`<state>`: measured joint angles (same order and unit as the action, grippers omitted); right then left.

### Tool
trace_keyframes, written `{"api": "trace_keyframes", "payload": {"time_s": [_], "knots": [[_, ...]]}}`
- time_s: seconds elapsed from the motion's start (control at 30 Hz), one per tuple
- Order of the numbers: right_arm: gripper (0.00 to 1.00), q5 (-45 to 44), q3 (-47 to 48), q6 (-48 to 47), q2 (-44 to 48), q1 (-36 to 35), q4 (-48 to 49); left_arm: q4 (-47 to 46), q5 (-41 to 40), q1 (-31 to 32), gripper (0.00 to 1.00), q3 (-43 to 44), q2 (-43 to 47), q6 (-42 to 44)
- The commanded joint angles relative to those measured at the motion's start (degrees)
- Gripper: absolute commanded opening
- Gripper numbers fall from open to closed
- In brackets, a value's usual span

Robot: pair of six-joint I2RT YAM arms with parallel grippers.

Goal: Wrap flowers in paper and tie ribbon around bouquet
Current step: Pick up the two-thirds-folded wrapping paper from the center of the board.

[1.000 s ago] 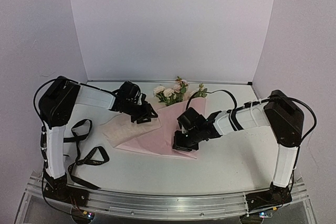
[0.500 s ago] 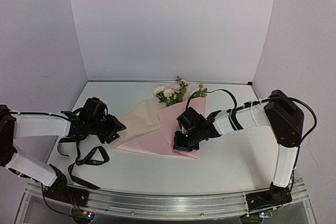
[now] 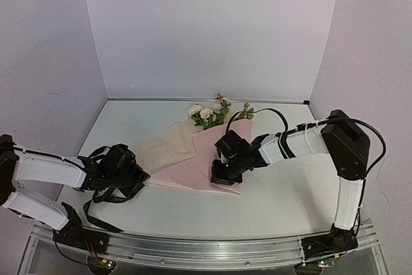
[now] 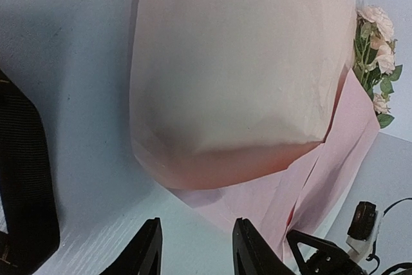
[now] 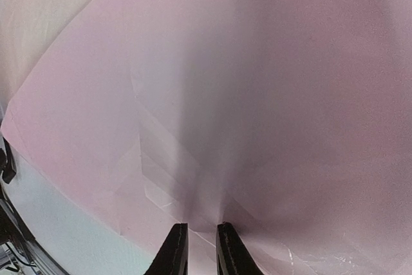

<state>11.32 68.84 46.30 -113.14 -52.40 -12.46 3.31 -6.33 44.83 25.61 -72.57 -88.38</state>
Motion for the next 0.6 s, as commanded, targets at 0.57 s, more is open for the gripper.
{"api": "trace_keyframes", "payload": {"time_s": [0.57], "knots": [[0.17,-0.2,1.38,-0.51,-3.77,-0.03,-2.92,-6.96,-6.12,0.26,0.24,0.88,-9.69,-0.75]]}}
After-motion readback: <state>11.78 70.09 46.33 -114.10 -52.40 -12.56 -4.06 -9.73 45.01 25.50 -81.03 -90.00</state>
